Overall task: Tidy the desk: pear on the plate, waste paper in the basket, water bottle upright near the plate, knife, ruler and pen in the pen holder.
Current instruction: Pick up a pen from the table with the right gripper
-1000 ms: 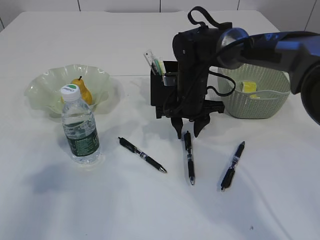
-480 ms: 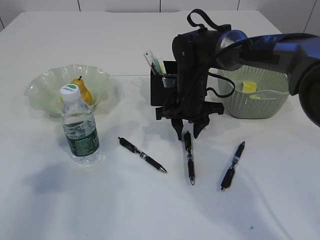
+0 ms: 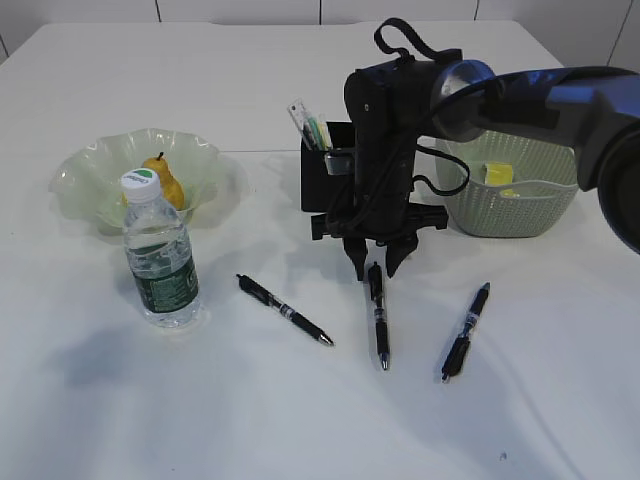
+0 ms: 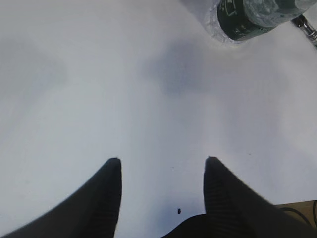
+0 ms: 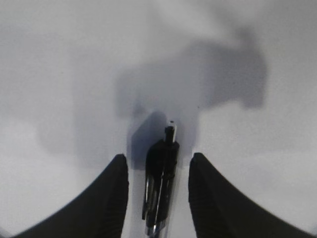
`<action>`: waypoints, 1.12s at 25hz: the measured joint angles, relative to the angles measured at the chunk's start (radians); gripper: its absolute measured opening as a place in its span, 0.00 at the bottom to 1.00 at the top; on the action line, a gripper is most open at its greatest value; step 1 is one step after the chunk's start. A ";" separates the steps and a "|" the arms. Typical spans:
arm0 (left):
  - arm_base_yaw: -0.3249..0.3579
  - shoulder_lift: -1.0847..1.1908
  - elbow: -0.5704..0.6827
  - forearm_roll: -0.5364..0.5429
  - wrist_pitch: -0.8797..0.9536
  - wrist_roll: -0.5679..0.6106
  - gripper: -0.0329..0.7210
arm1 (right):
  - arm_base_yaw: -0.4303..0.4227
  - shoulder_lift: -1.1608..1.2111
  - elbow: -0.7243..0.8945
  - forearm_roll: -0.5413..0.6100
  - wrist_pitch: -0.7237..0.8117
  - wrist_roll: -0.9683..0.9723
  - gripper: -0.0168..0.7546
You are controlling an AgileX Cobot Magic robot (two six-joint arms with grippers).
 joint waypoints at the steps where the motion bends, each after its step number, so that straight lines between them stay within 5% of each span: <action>1: 0.000 0.000 0.000 0.000 0.000 0.000 0.54 | 0.000 0.000 0.000 0.000 0.000 0.000 0.41; 19: 0.000 0.000 0.000 0.000 0.000 0.000 0.54 | 0.000 0.021 -0.002 0.006 -0.002 0.000 0.41; 28: 0.000 0.000 0.000 0.000 0.000 0.000 0.54 | 0.000 0.021 -0.002 0.008 -0.002 0.001 0.22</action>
